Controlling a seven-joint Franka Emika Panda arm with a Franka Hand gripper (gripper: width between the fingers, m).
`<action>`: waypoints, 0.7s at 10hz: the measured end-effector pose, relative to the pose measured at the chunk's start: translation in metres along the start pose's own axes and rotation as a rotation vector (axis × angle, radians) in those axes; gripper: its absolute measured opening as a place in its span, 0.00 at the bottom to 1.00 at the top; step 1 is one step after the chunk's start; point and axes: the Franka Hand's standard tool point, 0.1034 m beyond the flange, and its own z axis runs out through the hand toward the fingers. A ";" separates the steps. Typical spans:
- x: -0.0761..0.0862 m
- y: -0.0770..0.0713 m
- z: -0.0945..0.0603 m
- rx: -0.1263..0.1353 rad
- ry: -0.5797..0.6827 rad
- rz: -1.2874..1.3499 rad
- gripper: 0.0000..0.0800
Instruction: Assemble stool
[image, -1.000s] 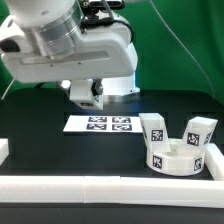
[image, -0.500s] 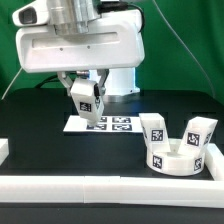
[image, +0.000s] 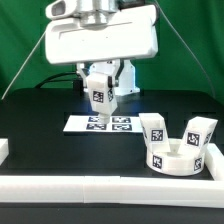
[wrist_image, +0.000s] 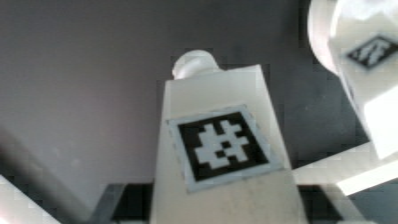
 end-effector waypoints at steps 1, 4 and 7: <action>-0.002 -0.001 0.001 0.001 -0.006 -0.006 0.41; -0.002 0.001 -0.003 0.011 -0.017 0.022 0.41; -0.037 -0.030 0.001 0.019 0.000 0.030 0.41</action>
Offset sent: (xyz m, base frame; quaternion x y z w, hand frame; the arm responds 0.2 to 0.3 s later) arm -0.0107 0.0105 0.0057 0.1110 -0.0664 0.0782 0.9885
